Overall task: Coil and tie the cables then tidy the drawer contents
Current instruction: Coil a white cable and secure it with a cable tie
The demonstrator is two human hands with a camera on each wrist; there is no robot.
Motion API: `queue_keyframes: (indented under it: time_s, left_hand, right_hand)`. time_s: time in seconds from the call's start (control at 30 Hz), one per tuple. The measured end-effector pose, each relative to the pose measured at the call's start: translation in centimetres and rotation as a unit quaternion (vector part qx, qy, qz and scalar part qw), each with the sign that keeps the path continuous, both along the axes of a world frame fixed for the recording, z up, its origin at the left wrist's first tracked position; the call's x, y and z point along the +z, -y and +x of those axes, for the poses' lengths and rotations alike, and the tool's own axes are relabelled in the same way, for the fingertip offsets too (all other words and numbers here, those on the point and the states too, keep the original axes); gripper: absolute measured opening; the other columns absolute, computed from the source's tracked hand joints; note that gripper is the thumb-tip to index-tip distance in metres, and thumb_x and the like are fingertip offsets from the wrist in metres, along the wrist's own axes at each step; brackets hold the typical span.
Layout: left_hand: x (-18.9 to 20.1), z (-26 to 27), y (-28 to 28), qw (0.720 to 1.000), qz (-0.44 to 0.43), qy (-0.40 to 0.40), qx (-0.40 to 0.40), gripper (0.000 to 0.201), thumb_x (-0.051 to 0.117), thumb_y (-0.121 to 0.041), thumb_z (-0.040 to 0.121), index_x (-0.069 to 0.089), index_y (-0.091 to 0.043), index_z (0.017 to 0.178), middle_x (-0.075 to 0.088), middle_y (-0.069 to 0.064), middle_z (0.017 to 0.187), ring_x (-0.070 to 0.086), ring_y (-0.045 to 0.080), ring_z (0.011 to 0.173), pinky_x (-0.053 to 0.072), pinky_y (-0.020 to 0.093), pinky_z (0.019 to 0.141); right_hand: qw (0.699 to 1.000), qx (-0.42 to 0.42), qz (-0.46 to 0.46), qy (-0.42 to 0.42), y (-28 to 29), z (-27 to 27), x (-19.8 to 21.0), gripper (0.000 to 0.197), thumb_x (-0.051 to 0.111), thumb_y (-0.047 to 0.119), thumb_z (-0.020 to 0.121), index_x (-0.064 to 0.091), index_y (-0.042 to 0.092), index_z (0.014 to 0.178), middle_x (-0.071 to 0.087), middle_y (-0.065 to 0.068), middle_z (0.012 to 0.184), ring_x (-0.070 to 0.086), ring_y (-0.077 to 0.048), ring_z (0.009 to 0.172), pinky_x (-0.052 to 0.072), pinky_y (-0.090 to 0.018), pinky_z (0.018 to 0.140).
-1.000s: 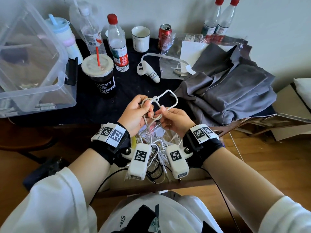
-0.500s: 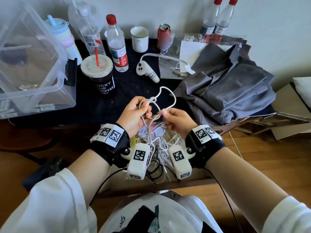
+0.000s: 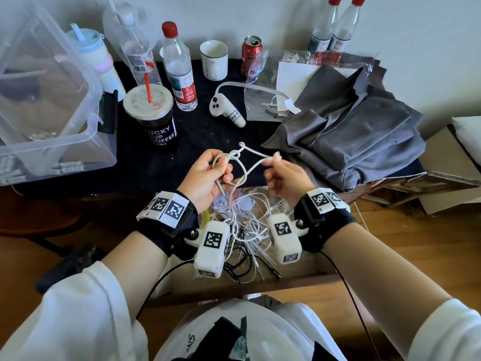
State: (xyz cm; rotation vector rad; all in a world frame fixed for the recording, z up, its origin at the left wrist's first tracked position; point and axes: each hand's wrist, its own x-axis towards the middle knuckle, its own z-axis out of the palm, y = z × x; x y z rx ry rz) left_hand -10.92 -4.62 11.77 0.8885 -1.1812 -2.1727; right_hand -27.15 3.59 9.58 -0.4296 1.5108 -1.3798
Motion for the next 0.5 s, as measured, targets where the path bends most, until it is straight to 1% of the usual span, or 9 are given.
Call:
queue_keyframes:
  time_s: [0.07,0.1,0.13,0.2,0.27,0.33,0.37,0.43,0.5]
  left_hand:
    - [0.1,-0.3,-0.2,1.0,-0.006,0.001,-0.004,0.015,0.038,-0.007,0.1,0.044,-0.011,0.087,0.043,0.002,0.071,0.045,0.004,0.051,0.053,0.024,0.056]
    - [0.1,-0.4,-0.3,1.0,-0.011,0.003,-0.007,0.015,0.038,-0.007,0.1,0.044,-0.011,0.086,0.042,0.002,0.07,0.045,0.005,0.051,0.05,0.021,0.053]
    - [0.1,-0.5,-0.4,1.0,-0.015,0.004,-0.009,0.016,0.038,-0.007,0.1,0.045,-0.011,0.086,0.042,0.003,0.07,0.045,0.005,0.051,0.048,0.02,0.051]
    - [0.1,-0.6,-0.4,1.0,-0.017,0.0,-0.016,0.015,0.038,-0.007,0.099,0.045,-0.01,0.086,0.042,0.003,0.07,0.045,0.005,0.051,0.049,0.021,0.051]
    - [0.1,-0.4,-0.2,1.0,-0.005,-0.009,-0.018,0.014,0.038,-0.006,0.099,0.044,-0.009,0.087,0.042,0.003,0.069,0.043,0.006,0.05,0.057,0.029,0.062]
    - [0.1,-0.2,0.0,1.0,0.007,-0.014,-0.012,0.014,0.037,-0.006,0.1,0.043,-0.009,0.087,0.04,0.003,0.069,0.042,0.005,0.049,0.058,0.036,0.072]
    - [0.2,0.0,0.1,1.0,0.008,-0.014,-0.007,0.015,0.036,-0.006,0.1,0.043,-0.009,0.087,0.04,0.003,0.07,0.042,0.005,0.049,0.058,0.037,0.073]
    - [0.3,0.2,0.2,1.0,0.011,-0.012,-0.001,0.015,0.036,-0.007,0.1,0.043,-0.009,0.087,0.039,0.003,0.07,0.042,0.005,0.049,0.059,0.033,0.07]
    - [0.3,0.2,0.2,1.0,0.014,-0.006,0.004,0.015,0.037,-0.008,0.1,0.044,-0.01,0.087,0.04,0.003,0.07,0.043,0.005,0.049,0.058,0.03,0.066]
  right_hand:
    - [0.996,0.091,-0.007,-0.018,0.0,1.2,0.0,0.025,0.043,0.026,0.098,0.061,0.017,0.084,0.052,0.008,0.054,0.044,-0.004,0.043,0.031,-0.021,0.051]
    - [0.994,0.11,-0.016,-0.013,0.0,1.6,0.0,0.023,0.044,0.023,0.098,0.062,0.015,0.084,0.052,0.008,0.053,0.044,-0.004,0.043,0.032,-0.02,0.051]
    - [0.994,0.109,-0.025,-0.002,0.1,1.9,0.1,0.022,0.046,0.021,0.097,0.061,0.014,0.082,0.052,0.008,0.052,0.044,-0.004,0.044,0.033,-0.019,0.05]
    - [0.996,0.069,-0.04,0.037,0.3,1.8,0.1,0.023,0.046,0.017,0.097,0.058,0.012,0.077,0.051,0.007,0.049,0.042,-0.005,0.043,0.031,-0.018,0.05]
    - [0.997,-0.002,-0.046,0.066,0.6,1.1,0.1,0.025,0.044,0.017,0.098,0.055,0.012,0.075,0.049,0.007,0.048,0.039,-0.005,0.042,0.029,-0.018,0.046]
    - [0.994,-0.079,-0.034,0.074,0.7,-0.2,0.1,0.027,0.041,0.02,0.1,0.051,0.015,0.075,0.045,0.005,0.053,0.036,-0.006,0.043,0.028,-0.02,0.046]
    - [0.989,-0.116,-0.026,0.083,0.6,-0.8,0.2,0.028,0.039,0.021,0.101,0.05,0.016,0.075,0.043,0.004,0.058,0.034,-0.007,0.044,0.026,-0.021,0.048]
    - [0.979,-0.169,-0.006,0.114,0.5,-1.7,0.2,0.03,0.035,0.028,0.102,0.048,0.018,0.076,0.041,0.003,0.061,0.032,-0.008,0.047,0.025,-0.022,0.05]
    - [0.976,-0.162,0.021,0.144,0.6,-1.5,0.3,0.035,0.033,0.04,0.1,0.05,0.019,0.078,0.043,0.005,0.059,0.032,-0.008,0.046,0.025,-0.021,0.049]
